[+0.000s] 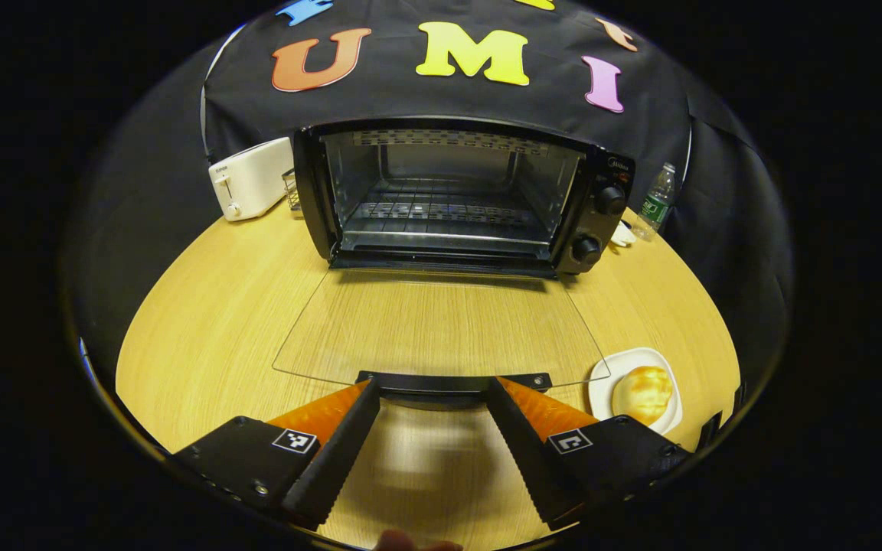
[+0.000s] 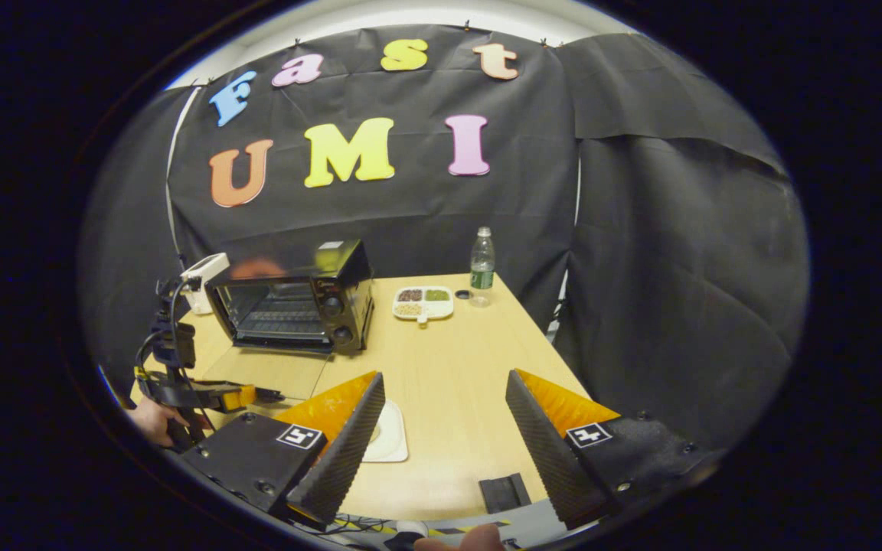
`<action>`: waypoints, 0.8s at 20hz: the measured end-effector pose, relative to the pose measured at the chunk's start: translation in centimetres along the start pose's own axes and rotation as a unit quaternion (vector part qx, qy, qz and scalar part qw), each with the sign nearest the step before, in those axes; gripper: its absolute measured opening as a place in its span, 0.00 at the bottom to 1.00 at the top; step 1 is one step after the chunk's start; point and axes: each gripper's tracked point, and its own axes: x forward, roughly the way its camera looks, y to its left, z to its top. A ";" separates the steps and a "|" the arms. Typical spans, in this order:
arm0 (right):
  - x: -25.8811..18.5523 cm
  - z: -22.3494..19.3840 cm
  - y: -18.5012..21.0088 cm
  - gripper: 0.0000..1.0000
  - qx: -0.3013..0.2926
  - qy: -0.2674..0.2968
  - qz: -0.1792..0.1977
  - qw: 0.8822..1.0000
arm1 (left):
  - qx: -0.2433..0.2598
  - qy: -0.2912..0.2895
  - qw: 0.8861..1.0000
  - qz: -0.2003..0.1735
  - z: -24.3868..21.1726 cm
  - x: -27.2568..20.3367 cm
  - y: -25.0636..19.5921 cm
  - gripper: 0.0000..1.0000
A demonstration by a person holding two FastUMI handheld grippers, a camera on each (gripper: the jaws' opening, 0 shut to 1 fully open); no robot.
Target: Open the electric oven with the left hand, put the food in, and close the electric oven.
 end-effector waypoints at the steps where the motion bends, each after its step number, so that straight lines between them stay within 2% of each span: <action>1: 0.4 -0.4 0.4 0.98 -0.003 0.006 0.010 1.000 | -0.002 -0.004 1.000 -0.001 0.4 -0.3 0.0 0.94; 5: 1.7 -2.0 2.6 0.99 -0.018 0.026 0.057 0.998 | 0.001 -0.025 1.000 -0.004 1.8 -1.8 -0.1 0.94; 8: 3.4 -4.1 4.3 0.98 -0.026 0.040 0.084 0.995 | 0.008 -0.051 0.999 0.002 2.8 -4.8 -0.3 0.94; 16: 9.2 -10.3 9.6 0.98 -0.038 0.086 0.140 0.986 | -0.007 -0.141 0.989 0.054 6.7 -15.2 0.0 0.94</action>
